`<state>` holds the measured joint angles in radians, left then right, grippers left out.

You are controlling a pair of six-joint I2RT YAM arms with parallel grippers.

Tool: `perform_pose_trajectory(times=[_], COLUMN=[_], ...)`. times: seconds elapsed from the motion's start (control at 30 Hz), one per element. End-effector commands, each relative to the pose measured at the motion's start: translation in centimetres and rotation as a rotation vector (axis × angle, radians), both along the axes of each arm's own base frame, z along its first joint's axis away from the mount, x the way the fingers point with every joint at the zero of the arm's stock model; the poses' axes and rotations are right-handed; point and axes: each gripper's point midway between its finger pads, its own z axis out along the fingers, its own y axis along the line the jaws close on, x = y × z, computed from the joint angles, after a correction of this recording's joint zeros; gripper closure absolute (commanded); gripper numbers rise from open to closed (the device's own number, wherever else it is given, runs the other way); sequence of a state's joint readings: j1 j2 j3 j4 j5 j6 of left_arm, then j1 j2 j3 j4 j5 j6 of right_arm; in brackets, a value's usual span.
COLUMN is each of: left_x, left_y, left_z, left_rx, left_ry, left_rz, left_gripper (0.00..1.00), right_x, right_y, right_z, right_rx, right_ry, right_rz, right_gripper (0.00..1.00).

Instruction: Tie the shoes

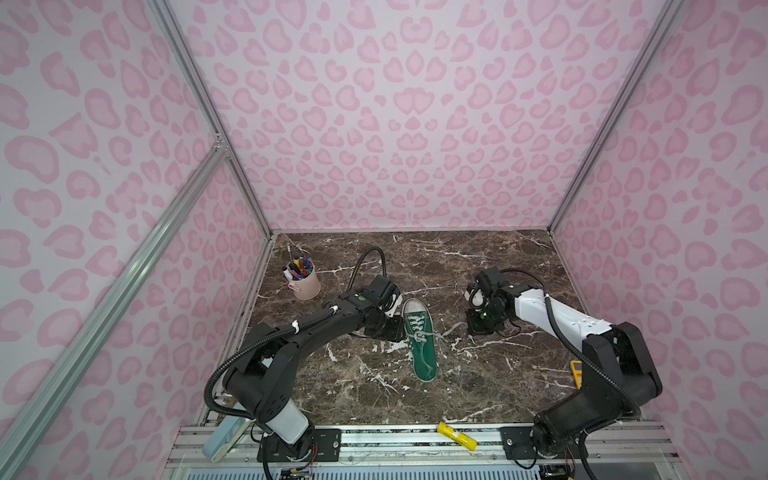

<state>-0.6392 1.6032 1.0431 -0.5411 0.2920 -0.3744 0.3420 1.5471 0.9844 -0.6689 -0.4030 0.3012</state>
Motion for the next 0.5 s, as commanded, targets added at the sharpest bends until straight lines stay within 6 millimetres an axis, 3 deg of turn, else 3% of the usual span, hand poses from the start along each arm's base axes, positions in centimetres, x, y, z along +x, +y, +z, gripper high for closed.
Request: perform_pose_trajectory(times=[0.0, 0.1, 0.23, 0.47], left_x=[-0.5, -1.2, -2.0, -2.8], left_y=[-0.4, -0.3, -0.8, -1.9], left_z=[0.5, 0.8, 1.2, 1.2], left_rx=[-0.036, -0.055, -0.09, -0.09], left_ry=[0.005, 0.005, 0.011, 0.024], left_rz=[0.018, 0.04, 0.062, 0.056], left_gripper=[0.51, 0.51, 0.51, 0.51], right_x=[1.7, 3.0, 3.7, 2.6], right_y=[4.3, 6.4, 7.3, 7.8], right_z=[2.6, 4.0, 4.6, 2.8], right_rx=[0.339, 0.538, 0.654, 0.611], right_ry=[-0.026, -0.061, -0.093, -0.057], right_rz=[-0.102, -0.194, -0.27, -0.269], right_gripper=[1.0, 1.0, 1.0, 1.0])
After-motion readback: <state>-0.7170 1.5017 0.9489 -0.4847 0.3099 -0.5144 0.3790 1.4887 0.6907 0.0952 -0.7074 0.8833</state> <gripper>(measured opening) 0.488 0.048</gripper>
